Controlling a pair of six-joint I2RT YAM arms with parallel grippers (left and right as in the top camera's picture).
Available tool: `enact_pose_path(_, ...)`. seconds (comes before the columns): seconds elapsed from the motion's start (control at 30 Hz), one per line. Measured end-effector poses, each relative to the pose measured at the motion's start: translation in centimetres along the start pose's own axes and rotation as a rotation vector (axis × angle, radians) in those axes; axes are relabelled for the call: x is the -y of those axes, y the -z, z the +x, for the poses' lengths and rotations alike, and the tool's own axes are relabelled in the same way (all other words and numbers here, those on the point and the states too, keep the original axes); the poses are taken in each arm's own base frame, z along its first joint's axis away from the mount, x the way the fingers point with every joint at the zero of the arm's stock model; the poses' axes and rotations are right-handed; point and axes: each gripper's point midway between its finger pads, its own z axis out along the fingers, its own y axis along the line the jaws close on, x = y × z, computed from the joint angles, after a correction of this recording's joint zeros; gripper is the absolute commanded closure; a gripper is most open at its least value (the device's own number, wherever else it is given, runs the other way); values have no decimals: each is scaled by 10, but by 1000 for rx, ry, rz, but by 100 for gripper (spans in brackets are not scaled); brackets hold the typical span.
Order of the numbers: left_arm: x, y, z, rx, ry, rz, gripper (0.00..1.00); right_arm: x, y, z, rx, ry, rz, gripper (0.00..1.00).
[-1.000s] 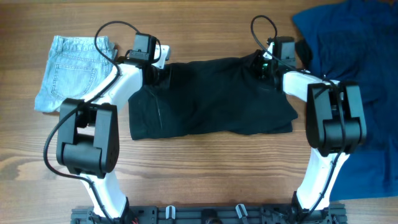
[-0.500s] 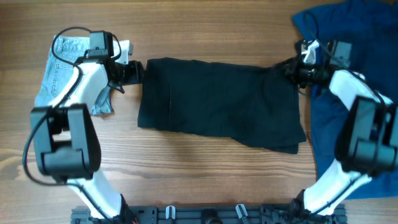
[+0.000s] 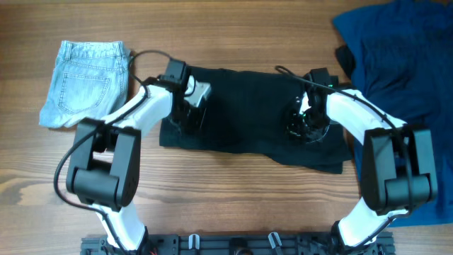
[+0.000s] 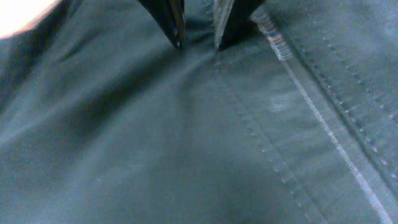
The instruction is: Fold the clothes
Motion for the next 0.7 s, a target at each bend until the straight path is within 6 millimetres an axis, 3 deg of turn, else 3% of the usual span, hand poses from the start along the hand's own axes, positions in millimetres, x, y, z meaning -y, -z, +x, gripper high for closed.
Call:
enact_pose_path(0.17, -18, 5, 2, 1, 50, -26, 83, 51, 14, -11, 2, -219, 49, 96)
enact_pose_path(0.23, -39, 12, 6, -1, 115, -55, 69, 71, 19, -17, 8, -281, 42, 96)
enact_pose_path(0.4, -62, 38, 19, -35, 269, -23, 58, 75, 24, -19, 6, -219, -1, 94)
enact_pose_path(0.47, -67, 54, 24, -39, 312, -23, 48, 66, 33, -21, 26, -156, -63, 87)
enact_pose_path(0.63, -57, 99, 6, 98, 278, -36, 19, 8, 94, -26, 231, 126, -248, 82)
enact_pose_path(0.7, -62, 108, -1, 141, 279, -43, 6, -12, 96, -18, 234, 214, -268, 82)
